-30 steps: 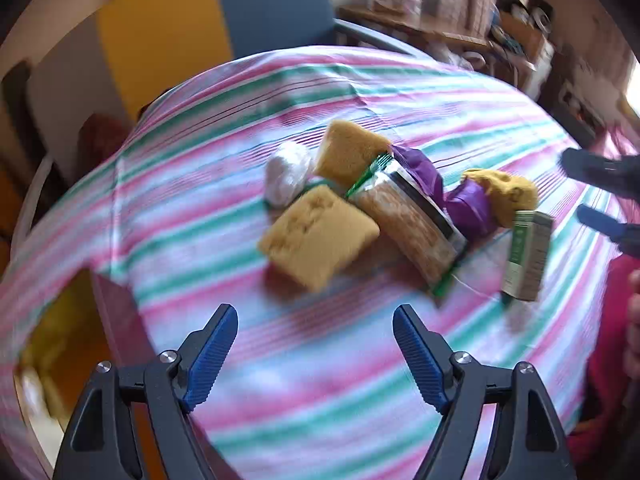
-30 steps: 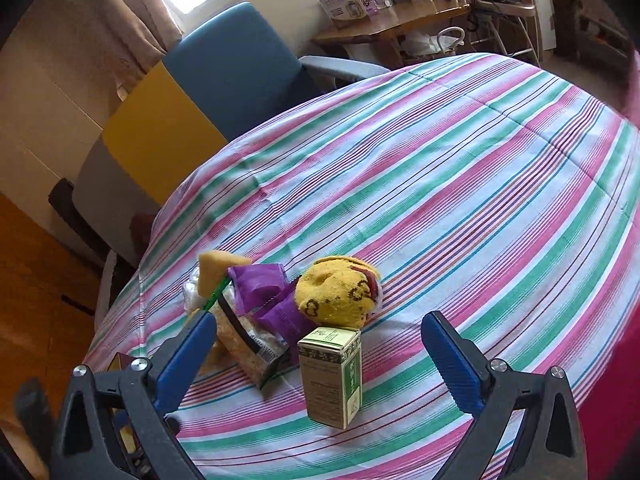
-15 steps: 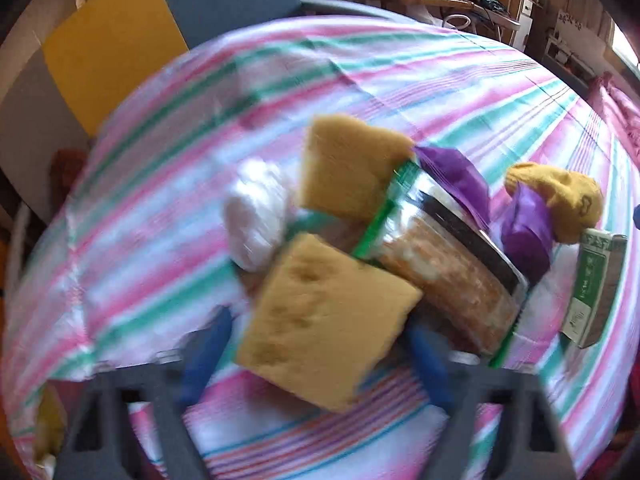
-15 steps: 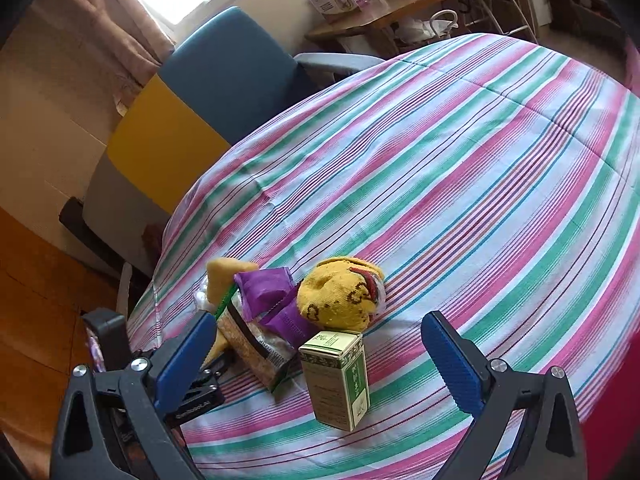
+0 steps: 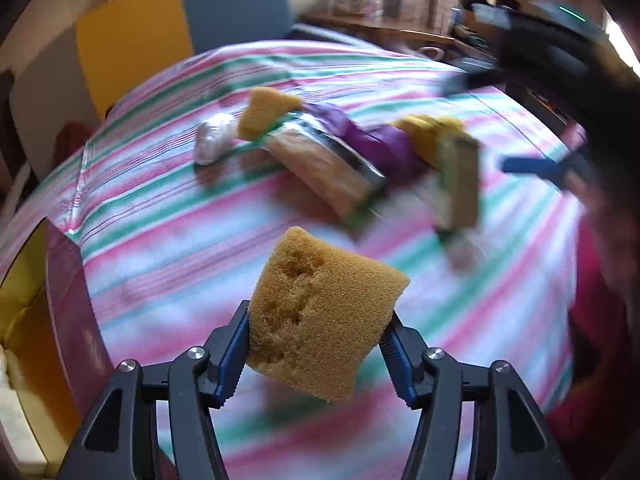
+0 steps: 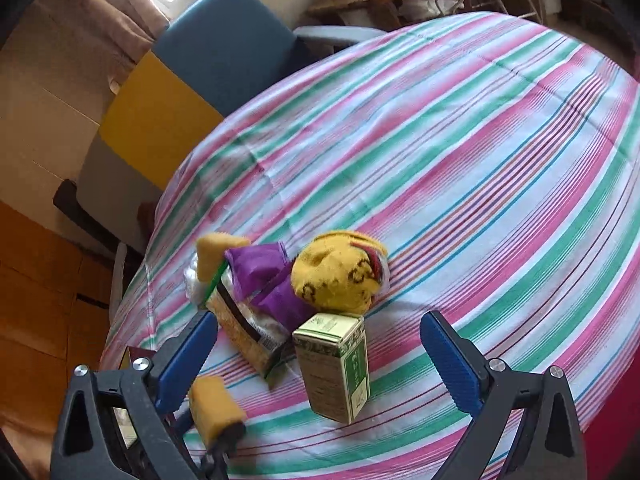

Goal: Organize objects
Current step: 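Lift the yellow sponge with the left gripper while the right gripper grasps the green medicine box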

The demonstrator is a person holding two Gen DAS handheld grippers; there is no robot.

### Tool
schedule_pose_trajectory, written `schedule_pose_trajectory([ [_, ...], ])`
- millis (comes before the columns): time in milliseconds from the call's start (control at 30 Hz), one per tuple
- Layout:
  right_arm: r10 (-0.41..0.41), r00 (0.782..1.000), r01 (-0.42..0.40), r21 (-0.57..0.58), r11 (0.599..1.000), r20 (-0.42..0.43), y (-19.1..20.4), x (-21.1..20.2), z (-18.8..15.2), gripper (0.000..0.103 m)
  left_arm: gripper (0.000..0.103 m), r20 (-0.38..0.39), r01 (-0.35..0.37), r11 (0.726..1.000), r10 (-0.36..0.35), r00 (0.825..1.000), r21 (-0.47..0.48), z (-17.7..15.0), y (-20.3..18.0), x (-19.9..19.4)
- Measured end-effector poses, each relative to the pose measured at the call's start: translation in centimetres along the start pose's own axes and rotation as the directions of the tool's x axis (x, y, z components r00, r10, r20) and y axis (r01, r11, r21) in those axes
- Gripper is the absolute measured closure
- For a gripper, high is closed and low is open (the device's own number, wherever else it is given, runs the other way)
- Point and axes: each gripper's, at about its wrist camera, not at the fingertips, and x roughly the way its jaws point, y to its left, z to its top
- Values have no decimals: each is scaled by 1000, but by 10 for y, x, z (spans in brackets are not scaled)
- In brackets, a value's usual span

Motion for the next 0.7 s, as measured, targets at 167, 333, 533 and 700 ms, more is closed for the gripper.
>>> schedule_pose_trajectory([
  [167, 6, 993, -9, -26, 1000, -115, 4, 23, -8, 0, 42, 4, 35, 999, -34, 999, -18, -36, -11, -11],
  [333, 117, 980, -139, -129, 982, -163, 30, 25, -18, 0, 46, 46, 45, 997, -42, 998, -64, -51, -1, -14],
  [533, 96, 989, -111, -137, 984, -113, 30, 17, -18, 0, 46, 67, 53, 996, -48, 997, -77, -53, -1, -15],
  [700, 18, 994, -32, -135, 990, -105, 24, 22, -15, 2, 46, 82, 54, 996, -48, 995, -77, -59, 2, -17],
])
